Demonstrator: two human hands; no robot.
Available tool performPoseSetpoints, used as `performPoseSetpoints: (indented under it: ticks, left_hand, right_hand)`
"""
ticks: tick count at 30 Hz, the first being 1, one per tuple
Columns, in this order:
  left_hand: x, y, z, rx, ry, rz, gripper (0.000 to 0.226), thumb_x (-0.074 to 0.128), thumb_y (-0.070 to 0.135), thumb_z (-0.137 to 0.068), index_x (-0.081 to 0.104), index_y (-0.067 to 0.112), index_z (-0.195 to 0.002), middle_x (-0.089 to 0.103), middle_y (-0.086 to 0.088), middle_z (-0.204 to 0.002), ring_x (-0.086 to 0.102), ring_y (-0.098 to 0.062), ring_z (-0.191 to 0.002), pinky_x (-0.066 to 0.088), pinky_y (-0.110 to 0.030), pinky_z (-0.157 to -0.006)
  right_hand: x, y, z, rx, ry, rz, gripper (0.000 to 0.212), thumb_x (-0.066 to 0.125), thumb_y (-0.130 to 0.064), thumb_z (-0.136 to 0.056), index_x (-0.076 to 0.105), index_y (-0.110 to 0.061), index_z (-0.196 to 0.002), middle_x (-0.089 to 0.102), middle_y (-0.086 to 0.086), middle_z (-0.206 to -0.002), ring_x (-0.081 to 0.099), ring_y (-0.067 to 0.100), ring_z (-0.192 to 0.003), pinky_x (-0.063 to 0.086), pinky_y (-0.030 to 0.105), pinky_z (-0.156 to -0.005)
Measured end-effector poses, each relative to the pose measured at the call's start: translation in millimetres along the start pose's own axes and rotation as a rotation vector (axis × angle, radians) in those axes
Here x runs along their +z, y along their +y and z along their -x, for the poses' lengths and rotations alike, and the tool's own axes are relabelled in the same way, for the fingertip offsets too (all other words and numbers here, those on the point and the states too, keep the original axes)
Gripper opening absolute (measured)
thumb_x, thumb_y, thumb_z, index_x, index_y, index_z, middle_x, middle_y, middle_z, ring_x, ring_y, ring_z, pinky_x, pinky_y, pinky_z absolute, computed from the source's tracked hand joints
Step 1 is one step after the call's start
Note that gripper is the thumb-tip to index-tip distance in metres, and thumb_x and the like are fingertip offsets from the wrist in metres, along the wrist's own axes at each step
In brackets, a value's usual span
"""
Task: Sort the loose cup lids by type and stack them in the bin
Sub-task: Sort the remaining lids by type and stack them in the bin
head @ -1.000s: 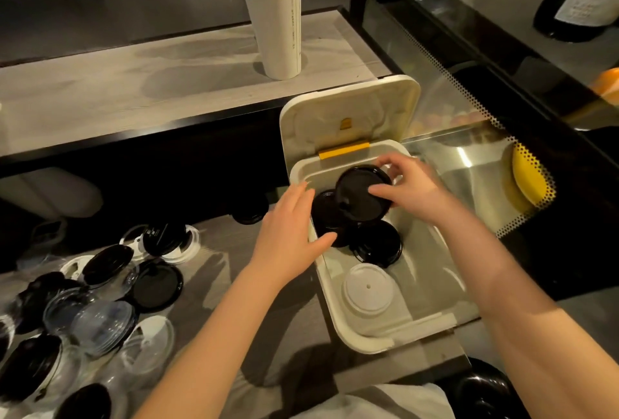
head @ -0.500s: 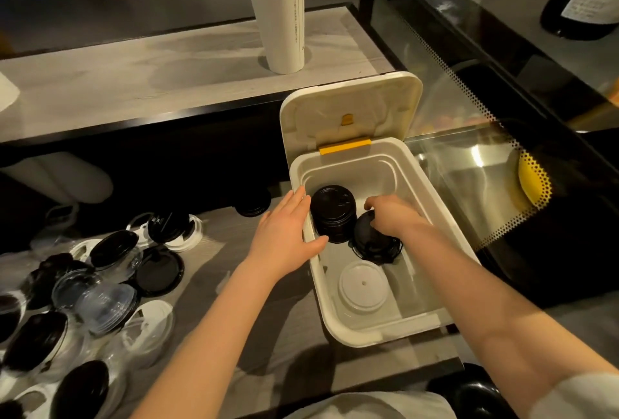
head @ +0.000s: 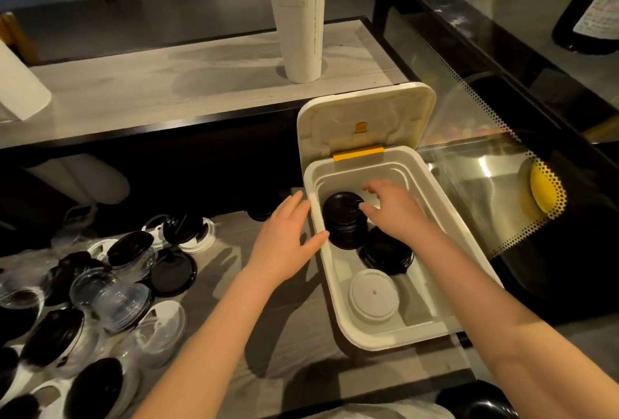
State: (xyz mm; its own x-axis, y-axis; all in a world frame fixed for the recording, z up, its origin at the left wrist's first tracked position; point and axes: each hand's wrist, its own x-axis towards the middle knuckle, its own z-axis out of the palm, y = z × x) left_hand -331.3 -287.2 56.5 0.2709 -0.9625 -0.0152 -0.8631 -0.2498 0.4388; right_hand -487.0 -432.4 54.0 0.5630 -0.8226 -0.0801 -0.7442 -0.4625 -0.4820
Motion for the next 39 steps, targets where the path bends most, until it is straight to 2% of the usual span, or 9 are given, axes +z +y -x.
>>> performPoseSetpoints:
  ticks: [4,7,10,19,23,27,30,34,39]
  left_hand:
    - [-9,-42,14,-0.1,0.021,-0.025,0.062,0.045,0.046,-0.094,0.028,0.017,-0.147,0.016,0.002,-0.157,0.009,-0.015,-0.145,0.015,-0.033,-0.116]
    - [-15,-81,28,-0.18,-0.022,-0.051,0.061,0.049,0.039,-0.095,0.028,0.013,-0.146,0.016,-0.001,-0.157,0.009,-0.018,-0.145,0.014,-0.031,-0.117]
    - [-22,-119,43,-0.272,-0.075,-0.034,0.061,0.048,0.035,-0.096,0.026,0.01,-0.147,0.013,-0.002,-0.158,0.007,-0.018,-0.145,0.011,-0.03,-0.116]
    - [-37,-215,49,-0.391,-0.17,-0.112,0.062,0.047,0.038,-0.095,0.025,0.014,-0.147,0.013,-0.001,-0.158,0.008,-0.017,-0.146,0.018,-0.036,-0.116]
    - [-46,-239,24,-0.339,-0.236,-0.213,0.067,0.048,0.038,-0.094,0.018,0.013,-0.149,0.008,-0.001,-0.159,0.006,-0.019,-0.146,0.019,-0.039,-0.115]
    - [-45,-251,7,-0.35,-0.344,-0.245,0.071,0.047,0.039,-0.095,0.011,0.012,-0.15,-0.001,-0.003,-0.159,-0.001,-0.021,-0.146,0.016,-0.044,-0.115]
    - [-35,-257,6,-0.333,-0.426,-0.258,0.07,0.045,0.042,-0.095,0.013,0.011,-0.15,0.002,-0.004,-0.159,0.001,-0.021,-0.146,0.016,-0.043,-0.115]
    - [-28,-261,9,-0.275,-0.309,-0.261,0.058,0.045,0.038,-0.095,0.031,0.011,-0.144,0.022,-0.005,-0.154,0.018,-0.022,-0.142,0.021,-0.04,-0.112]
    - [-23,-263,7,-0.224,-0.219,-0.264,0.034,0.046,0.034,-0.095,0.063,0.014,-0.116,0.027,-0.005,-0.151,0.015,-0.023,-0.141,0.023,-0.043,-0.112]
  right_hand:
    - [0,-63,13,-0.269,0.137,-0.119,0.032,0.06,-0.023,-0.09,0.06,-0.014,-0.12,0.061,0.003,-0.112,0.056,0.02,-0.106,0.046,0.032,-0.09]
    - [19,-109,14,-0.381,0.077,-0.13,0.032,0.057,-0.023,-0.092,0.059,-0.015,-0.123,0.059,0.001,-0.114,0.055,0.016,-0.105,0.043,0.025,-0.086]
    - [59,-138,6,-0.418,-0.029,-0.072,0.036,0.055,-0.024,-0.092,0.056,-0.016,-0.127,0.057,0.002,-0.121,0.054,0.019,-0.112,0.046,0.034,-0.093]
    - [170,-145,-35,-0.109,-0.397,0.08,0.048,0.056,-0.017,-0.091,0.044,-0.008,-0.136,0.043,0.013,-0.14,0.04,0.03,-0.13,0.039,0.038,-0.103]
    - [185,-147,-62,0.061,-0.406,0.19,0.075,0.056,-0.018,-0.093,0.01,-0.016,-0.152,0.0,0.002,-0.16,0.005,0.027,-0.147,0.019,0.039,-0.118]
    - [195,-150,-71,0.086,-0.483,0.256,0.08,0.053,-0.022,-0.094,-0.001,-0.019,-0.152,-0.01,-0.002,-0.16,-0.006,0.025,-0.147,0.016,0.041,-0.118]
    - [207,-146,-60,0.082,-0.408,0.25,0.077,0.053,-0.026,-0.093,0.004,-0.019,-0.152,-0.002,0.0,-0.16,-0.001,0.025,-0.147,0.02,0.04,-0.117]
    - [211,-146,-43,-0.013,-0.16,0.251,0.059,0.052,-0.029,-0.092,0.031,-0.017,-0.145,0.032,0.006,-0.148,0.024,0.025,-0.138,0.027,0.035,-0.11]
    - [220,-146,-29,0.049,-0.091,0.165,0.034,0.053,-0.039,-0.092,0.057,-0.02,-0.12,0.034,0.005,-0.143,0.028,0.025,-0.133,0.028,0.036,-0.109]
